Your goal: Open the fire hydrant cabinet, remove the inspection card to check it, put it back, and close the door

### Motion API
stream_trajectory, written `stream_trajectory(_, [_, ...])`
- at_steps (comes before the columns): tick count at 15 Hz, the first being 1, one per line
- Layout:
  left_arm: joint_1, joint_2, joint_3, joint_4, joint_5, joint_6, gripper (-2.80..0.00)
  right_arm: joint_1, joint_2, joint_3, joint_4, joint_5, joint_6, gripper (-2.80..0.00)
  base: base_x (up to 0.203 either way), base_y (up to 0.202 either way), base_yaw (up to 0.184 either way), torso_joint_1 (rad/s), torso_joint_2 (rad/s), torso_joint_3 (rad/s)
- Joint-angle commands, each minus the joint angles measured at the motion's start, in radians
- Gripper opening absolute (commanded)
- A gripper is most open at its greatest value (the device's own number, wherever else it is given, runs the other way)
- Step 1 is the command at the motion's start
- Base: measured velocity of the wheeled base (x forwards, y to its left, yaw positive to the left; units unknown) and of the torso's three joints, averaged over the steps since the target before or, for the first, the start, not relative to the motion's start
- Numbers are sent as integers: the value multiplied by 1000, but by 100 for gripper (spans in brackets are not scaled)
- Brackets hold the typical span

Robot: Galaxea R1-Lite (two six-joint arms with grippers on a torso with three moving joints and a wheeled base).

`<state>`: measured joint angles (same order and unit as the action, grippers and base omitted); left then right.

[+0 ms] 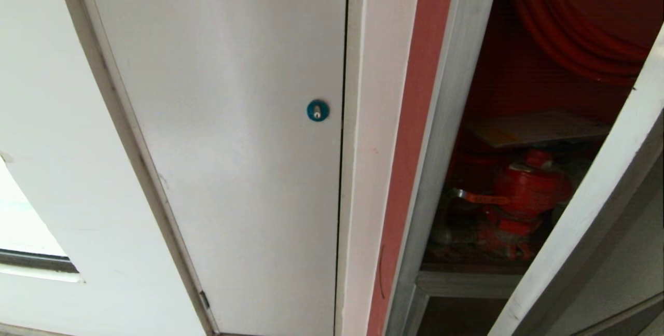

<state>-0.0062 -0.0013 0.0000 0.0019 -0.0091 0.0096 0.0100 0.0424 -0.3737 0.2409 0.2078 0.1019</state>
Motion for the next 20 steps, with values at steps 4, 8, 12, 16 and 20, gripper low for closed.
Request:
stream_trajectory(4, [0,1,0,0,0,0,-280,1,236,-209,134,387,26,-280,0,0,0,0,0,0])
stream_trajectory(8, [0,0,0,0,0,0,-280,1,506,-298,85,554,12,-280,0,0,0,0,0,0])
stream_trajectory(12, [0,1,0,0,0,0,-280,6,677,-385,-31,611,-5,-280,0,0,0,0,0,0])
stream_trajectory(16, [0,1,0,1,0,0,-280,8,744,-470,-32,655,-5,-280,0,0,0,0,0,0])
stream_trajectory(20, [0,0,0,0,0,0,-280,7,818,-519,-37,649,-5,-280,0,0,0,0,0,0])
